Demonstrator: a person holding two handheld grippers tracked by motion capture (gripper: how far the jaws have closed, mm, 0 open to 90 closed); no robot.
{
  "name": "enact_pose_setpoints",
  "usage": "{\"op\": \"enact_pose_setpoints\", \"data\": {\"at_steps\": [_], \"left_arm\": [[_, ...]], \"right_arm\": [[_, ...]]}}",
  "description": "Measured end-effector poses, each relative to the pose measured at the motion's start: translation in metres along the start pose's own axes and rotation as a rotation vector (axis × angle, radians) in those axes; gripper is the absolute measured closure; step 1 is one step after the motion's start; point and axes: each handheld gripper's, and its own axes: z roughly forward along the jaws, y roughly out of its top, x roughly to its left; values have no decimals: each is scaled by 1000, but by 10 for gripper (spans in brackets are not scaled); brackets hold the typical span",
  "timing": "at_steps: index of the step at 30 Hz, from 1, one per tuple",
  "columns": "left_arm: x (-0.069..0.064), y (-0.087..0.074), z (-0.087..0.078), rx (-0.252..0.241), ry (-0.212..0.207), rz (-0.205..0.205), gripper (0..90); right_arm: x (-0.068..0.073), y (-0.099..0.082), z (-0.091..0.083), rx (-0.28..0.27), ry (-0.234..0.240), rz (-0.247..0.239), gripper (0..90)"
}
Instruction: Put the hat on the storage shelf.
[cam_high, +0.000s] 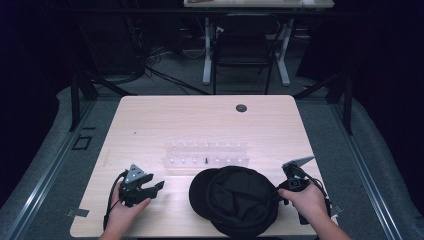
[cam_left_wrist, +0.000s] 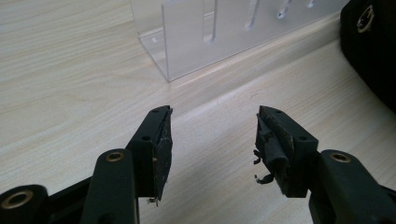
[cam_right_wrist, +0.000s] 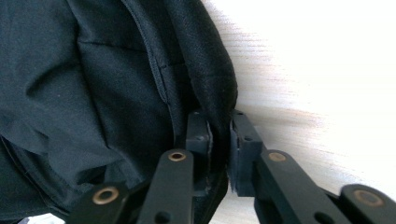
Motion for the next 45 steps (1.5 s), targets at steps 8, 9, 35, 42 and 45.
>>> {"op": "enact_pose_setpoints", "data": {"at_steps": [8, 9, 35, 42, 45], "left_arm": [[0, 0, 0, 1, 0, -4, 459], [0, 0, 0, 2, -1, -1, 459], [0, 0, 1, 3, 3, -4, 460], [0, -1, 1, 3, 4, -5, 460], [0, -1, 1, 3, 4, -9, 460]], "right_arm": [[0, 2, -1, 19, 15, 10, 877], [0, 3, -2, 29, 16, -1, 878], [21, 9, -50, -22, -11, -47, 882], [29, 12, -64, -10, -44, -63, 882], [33, 12, -66, -28, -51, -55, 882]]}}
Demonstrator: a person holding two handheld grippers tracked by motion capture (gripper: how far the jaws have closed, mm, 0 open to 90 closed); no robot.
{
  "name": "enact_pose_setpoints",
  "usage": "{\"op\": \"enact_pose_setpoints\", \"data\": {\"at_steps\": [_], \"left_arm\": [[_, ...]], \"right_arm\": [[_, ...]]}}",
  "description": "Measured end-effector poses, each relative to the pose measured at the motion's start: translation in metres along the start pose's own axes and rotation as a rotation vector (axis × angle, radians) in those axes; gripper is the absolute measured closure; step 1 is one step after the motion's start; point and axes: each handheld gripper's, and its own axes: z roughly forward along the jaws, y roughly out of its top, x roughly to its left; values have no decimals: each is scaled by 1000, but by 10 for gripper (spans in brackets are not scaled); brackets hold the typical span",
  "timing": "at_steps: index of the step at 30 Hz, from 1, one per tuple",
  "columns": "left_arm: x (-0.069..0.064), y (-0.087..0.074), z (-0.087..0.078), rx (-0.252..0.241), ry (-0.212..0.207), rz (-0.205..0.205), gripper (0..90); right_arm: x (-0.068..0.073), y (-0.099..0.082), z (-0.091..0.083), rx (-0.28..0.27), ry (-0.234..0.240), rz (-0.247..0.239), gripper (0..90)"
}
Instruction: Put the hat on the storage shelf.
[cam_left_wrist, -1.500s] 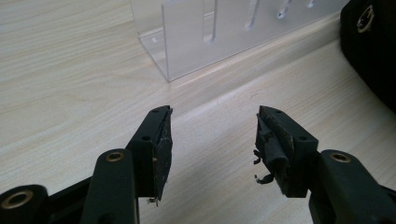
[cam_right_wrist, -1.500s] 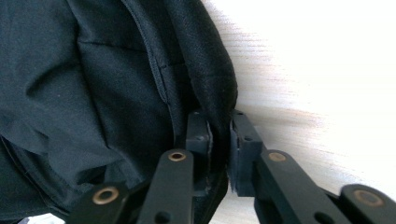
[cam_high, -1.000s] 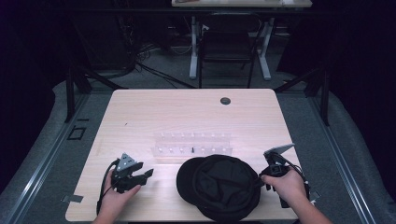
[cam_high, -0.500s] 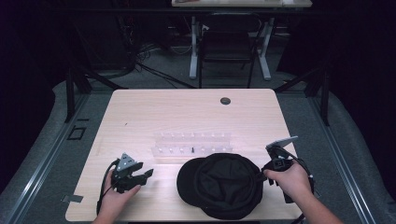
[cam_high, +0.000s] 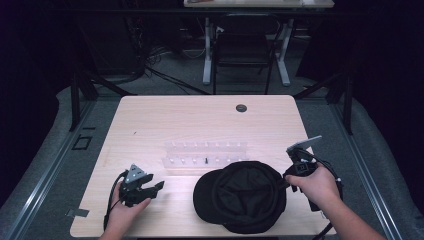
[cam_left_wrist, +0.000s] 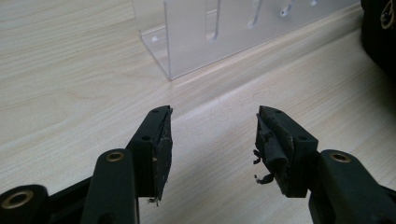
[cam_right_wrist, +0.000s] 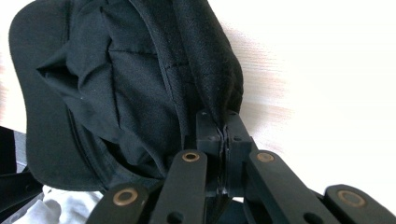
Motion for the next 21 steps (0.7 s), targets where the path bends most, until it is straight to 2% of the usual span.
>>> {"op": "enact_pose_setpoints", "data": {"at_steps": [1, 2, 3, 5, 6, 7, 14, 15, 17, 21], "left_arm": [[0, 0, 0, 0, 1, 3, 460], [0, 0, 0, 0, 1, 3, 460], [0, 0, 0, 1, 0, 3, 460], [0, 0, 0, 1, 0, 3, 460], [0, 0, 0, 1, -1, 2, 460], [1, 0, -1, 6, -2, 3, 460], [1, 0, -1, 11, -6, 0, 460], [1, 1, -1, 11, -5, 0, 460], [1, 1, -1, 10, -6, 0, 460], [1, 1, -1, 10, -6, 0, 460]], "right_arm": [[1, 2, -6, 28, -5, -28, 882], [1, 2, -6, 28, -5, -28, 882], [3, 2, -6, 4, -7, -6, 882], [5, 3, -10, 3, -17, -14, 882], [5, 5, -14, 30, -31, -32, 882], [7, 4, -15, 15, -39, -24, 882], [14, 6, -24, 15, -65, -36, 882], [15, 8, -29, 53, -75, -62, 882], [21, 8, -34, 20, -95, -47, 882], [26, 10, -42, 25, -118, -61, 882]]}}
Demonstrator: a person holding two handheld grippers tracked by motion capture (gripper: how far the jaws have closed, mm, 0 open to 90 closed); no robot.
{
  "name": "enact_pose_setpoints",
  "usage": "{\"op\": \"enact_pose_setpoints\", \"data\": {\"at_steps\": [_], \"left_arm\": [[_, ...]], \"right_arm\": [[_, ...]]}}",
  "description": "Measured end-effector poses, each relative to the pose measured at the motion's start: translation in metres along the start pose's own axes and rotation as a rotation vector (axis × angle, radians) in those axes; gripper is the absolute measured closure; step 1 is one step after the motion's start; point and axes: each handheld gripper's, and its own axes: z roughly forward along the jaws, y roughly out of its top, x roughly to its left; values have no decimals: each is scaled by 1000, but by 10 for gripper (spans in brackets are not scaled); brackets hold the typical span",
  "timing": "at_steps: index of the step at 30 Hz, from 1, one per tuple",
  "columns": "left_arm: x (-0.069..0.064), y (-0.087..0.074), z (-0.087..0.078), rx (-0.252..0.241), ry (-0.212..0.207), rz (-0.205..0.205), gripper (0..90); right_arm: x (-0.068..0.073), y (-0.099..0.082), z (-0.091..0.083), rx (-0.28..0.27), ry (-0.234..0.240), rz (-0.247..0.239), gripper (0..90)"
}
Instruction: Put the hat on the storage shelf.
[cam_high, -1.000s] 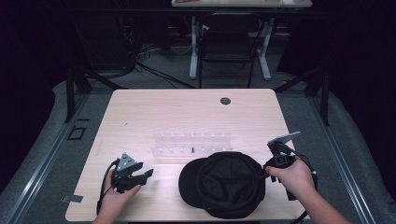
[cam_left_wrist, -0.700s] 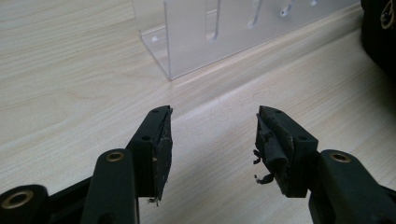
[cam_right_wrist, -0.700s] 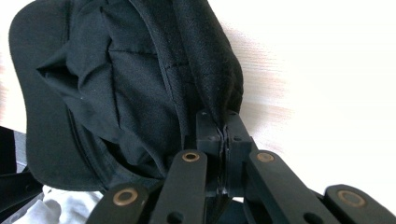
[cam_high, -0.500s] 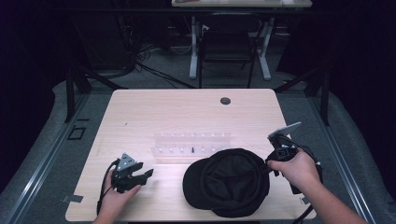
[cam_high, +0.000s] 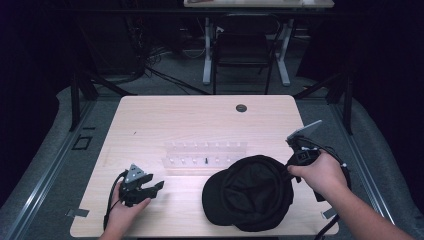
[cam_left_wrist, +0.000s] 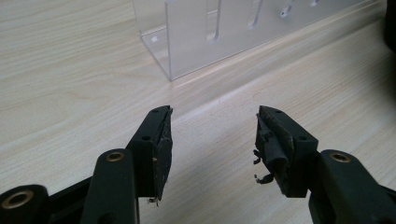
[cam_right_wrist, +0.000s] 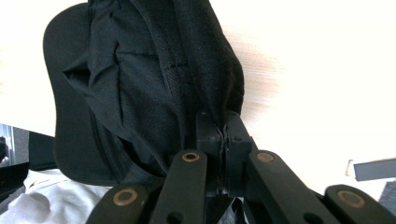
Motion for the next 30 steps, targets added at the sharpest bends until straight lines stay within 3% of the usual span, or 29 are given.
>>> {"op": "enact_pose_setpoints", "data": {"at_steps": [5, 7, 9, 12, 19, 22, 26, 30], "left_arm": [[0, 0, 0, 1, 0, 0, 460], [0, 0, 0, 1, -1, 0, 460], [0, 0, 0, 1, 0, 0, 460], [0, 0, 0, 1, 0, 3, 460], [0, 0, 1, -5, 1, 3, 460], [0, 0, 0, 1, -1, 3, 460], [0, 0, 1, -5, 3, 2, 460], [0, 0, 1, -4, 2, 3, 460]], "right_arm": [[3, 2, -7, 7, -9, -7, 882], [6, 2, -10, -10, 0, 10, 882], [7, 3, -15, 8, 0, -2, 881], [13, 5, -25, -12, 29, 8, 881], [18, 7, -41, -2, 59, -14, 881], [20, 9, -50, 1, 120, -3, 881], [21, 10, -56, 5, 146, 1, 881], [22, 11, -64, 5, 218, 28, 881]]}}
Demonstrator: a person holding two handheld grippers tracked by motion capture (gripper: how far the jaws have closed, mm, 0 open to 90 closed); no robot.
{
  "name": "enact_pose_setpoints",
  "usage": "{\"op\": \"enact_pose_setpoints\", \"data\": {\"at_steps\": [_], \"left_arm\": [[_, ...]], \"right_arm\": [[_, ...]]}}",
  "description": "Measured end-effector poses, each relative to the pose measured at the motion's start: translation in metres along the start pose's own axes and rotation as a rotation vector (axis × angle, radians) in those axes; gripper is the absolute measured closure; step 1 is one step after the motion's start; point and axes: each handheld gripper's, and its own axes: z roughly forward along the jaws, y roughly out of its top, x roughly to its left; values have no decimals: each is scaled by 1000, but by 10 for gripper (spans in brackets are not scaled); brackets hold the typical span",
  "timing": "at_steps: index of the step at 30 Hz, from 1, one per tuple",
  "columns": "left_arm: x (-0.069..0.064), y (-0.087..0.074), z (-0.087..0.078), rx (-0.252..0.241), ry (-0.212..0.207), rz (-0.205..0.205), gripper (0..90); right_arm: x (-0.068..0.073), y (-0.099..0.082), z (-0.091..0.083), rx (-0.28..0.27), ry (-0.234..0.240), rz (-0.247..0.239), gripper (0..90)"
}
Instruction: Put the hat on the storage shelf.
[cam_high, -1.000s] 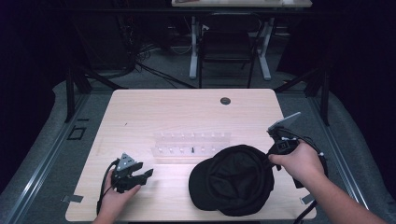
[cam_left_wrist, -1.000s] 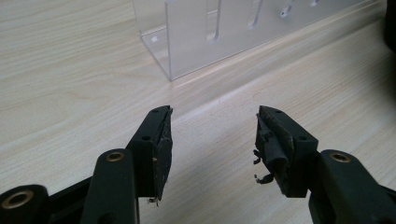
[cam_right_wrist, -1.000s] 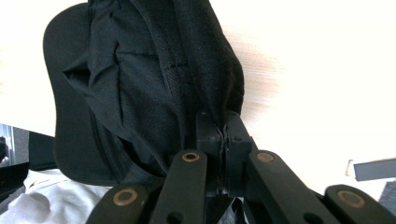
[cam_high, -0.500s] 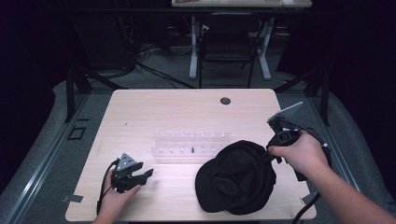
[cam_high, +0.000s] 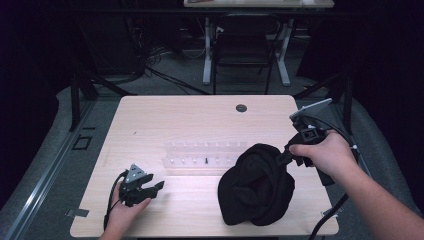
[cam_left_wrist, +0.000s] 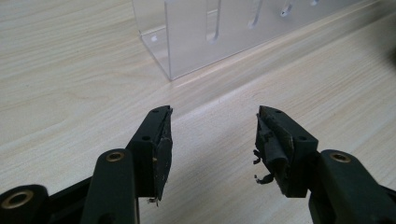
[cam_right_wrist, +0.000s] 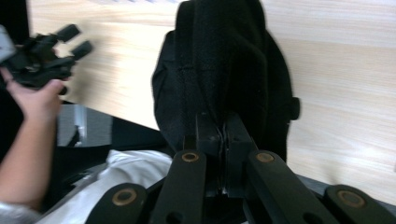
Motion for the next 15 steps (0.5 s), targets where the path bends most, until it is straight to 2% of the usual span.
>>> {"op": "enact_pose_setpoints", "data": {"at_steps": [1, 3, 6, 7, 8, 10, 15], "left_arm": [[0, 0, 0, 0, 0, 0, 460], [0, 0, 0, -1, 1, -1, 460], [0, 0, 0, 0, 1, 1, 460], [0, 0, 0, 0, 0, 0, 460], [0, 0, 0, 0, 0, 0, 460], [0, 0, 0, -2, 1, -1, 460], [0, 0, 0, -1, 1, 0, 460]], "right_arm": [[0, 0, 0, 0, 0, 0, 881], [0, 1, -4, -2, 57, 15, 881], [1, 2, -10, -3, 114, 9, 882], [2, 2, -14, -6, 148, 9, 881], [2, 2, -14, -6, 148, 9, 881], [3, 3, -19, -18, 185, 12, 882], [4, 3, -24, -44, 221, 32, 882]]}}
